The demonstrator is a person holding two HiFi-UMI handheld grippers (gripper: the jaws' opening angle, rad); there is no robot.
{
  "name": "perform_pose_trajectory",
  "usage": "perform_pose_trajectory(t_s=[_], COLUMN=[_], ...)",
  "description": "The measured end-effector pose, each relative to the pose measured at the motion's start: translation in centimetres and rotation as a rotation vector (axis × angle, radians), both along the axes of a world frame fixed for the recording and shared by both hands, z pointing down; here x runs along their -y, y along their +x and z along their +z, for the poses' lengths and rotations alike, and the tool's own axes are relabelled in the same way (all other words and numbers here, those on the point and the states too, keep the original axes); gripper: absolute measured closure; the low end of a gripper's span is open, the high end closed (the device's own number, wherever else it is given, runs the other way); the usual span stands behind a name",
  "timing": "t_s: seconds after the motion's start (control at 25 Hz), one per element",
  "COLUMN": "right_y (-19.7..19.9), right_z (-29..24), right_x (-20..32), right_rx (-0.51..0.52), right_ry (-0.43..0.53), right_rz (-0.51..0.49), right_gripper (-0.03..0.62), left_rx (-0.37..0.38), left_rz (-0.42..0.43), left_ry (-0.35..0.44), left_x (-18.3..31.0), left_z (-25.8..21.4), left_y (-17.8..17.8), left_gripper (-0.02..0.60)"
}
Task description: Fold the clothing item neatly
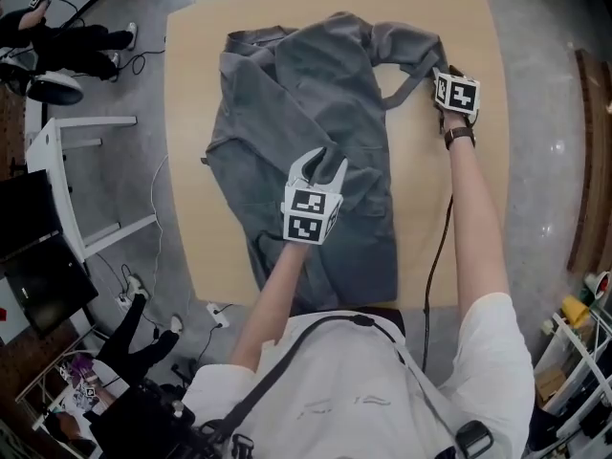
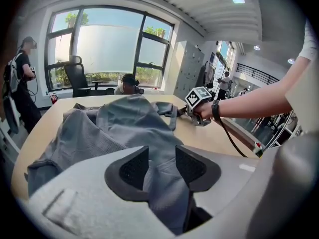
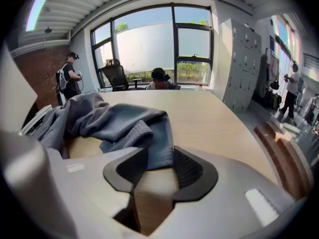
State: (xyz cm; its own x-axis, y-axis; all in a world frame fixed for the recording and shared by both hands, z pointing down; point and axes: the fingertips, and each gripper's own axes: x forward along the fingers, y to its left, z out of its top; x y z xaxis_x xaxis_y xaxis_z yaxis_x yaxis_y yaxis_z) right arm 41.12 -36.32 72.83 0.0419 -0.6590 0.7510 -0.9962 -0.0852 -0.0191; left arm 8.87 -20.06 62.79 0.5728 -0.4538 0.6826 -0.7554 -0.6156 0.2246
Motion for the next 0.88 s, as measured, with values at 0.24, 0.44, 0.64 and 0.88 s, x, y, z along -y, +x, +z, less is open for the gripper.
perform_pose_trajectory(t_s=[0.24,0.44,0.64,0.88], right_y=[1.8,10.3,11.1,8.5], right_z=[-0.9,-7.1,-12.5,-7.1], right_x=[-1.3,-6.4,-9.7,-15.0], right_rx=[-0.158,-0.501,-0.792,-0.694], right_ry=[-0.008,0.059,0.168,0.057], right_rz=[-0.083,-0.12,-0.229,-0.38], right_gripper=[0.566,0.566,0.565,0.442], left_rx=[-0.021,-0.03,-0.026,-0.02], left_rz=[-0.031,-0.057,-0.077,-0.065], left_ry=[0.002,0.013,0.01,0.015], left_x=[0.3,0.3,-0.3,-1.4], left_z=[0.0,-0.4,-0.7,-1.2], left_y=[-1.2,-2.0,-4.2,-4.5], left_gripper=[0.405,0.405,0.405,0.405])
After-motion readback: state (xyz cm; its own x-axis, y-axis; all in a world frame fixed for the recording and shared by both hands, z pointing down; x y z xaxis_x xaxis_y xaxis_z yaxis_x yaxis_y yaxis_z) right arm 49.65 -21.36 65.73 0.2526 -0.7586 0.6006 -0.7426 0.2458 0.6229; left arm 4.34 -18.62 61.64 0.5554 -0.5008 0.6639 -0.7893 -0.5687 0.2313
